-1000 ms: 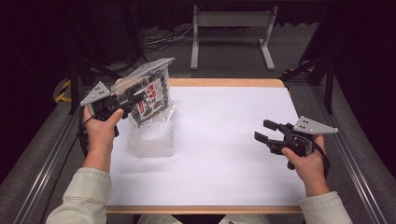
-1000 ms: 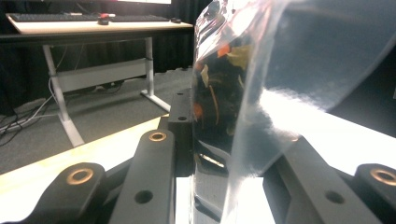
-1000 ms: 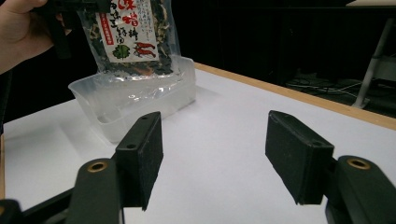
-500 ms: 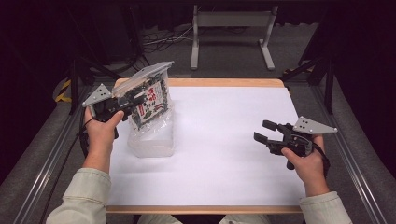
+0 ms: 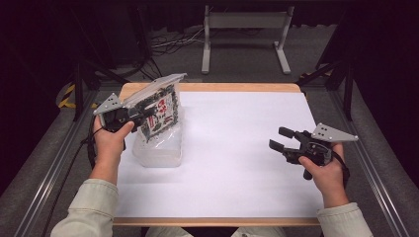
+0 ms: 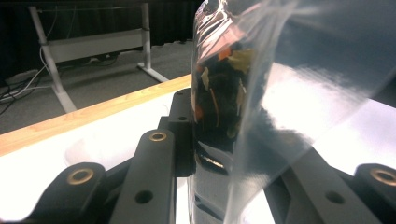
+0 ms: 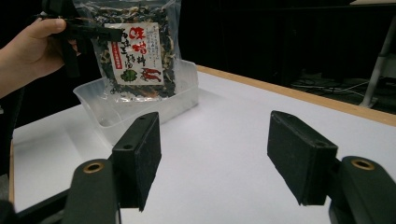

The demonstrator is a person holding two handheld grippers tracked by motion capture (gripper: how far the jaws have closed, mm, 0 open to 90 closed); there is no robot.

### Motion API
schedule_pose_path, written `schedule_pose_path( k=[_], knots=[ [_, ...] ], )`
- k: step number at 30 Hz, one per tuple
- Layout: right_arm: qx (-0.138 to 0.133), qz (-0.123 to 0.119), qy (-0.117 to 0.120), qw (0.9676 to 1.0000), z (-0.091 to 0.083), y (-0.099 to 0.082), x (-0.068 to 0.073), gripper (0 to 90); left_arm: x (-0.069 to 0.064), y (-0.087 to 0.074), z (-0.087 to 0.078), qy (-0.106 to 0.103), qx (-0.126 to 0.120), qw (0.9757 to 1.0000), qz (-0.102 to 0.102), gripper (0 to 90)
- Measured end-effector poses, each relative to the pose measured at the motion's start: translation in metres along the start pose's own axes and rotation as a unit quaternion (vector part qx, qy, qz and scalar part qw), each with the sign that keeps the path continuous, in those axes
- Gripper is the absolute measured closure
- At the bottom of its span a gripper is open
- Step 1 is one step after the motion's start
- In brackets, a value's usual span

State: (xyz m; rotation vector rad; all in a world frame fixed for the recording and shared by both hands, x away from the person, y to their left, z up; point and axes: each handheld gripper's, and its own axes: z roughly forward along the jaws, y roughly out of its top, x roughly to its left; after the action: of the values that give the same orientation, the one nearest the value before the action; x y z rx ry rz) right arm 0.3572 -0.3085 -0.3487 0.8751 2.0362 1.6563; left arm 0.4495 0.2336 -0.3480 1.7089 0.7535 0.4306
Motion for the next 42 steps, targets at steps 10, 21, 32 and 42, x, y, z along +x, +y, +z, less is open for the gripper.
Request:
schedule_pose_path(
  k=[10,21,32,42],
  knots=[
    [0.001,0.002,0.003,1.0,0.001,-0.001,0.0,35.4,0.0,-0.003,0.002,-0.008,0.013,0.9999,-0.003,71.7],
    [0.002,0.006,0.003,1.0,0.002,-0.002,0.0,35.1,0.006,-0.015,-0.001,0.002,0.027,0.9996,-0.005,71.7],
    [0.004,0.011,0.002,0.9999,0.002,-0.005,-0.001,34.6,0.013,-0.018,0.0,0.024,0.013,0.9988,-0.041,65.4],
    [0.005,0.017,-0.007,0.9998,0.0,-0.008,-0.004,33.0,0.0,-0.012,-0.008,0.092,0.017,0.9948,-0.04,6.3]
  ],
)
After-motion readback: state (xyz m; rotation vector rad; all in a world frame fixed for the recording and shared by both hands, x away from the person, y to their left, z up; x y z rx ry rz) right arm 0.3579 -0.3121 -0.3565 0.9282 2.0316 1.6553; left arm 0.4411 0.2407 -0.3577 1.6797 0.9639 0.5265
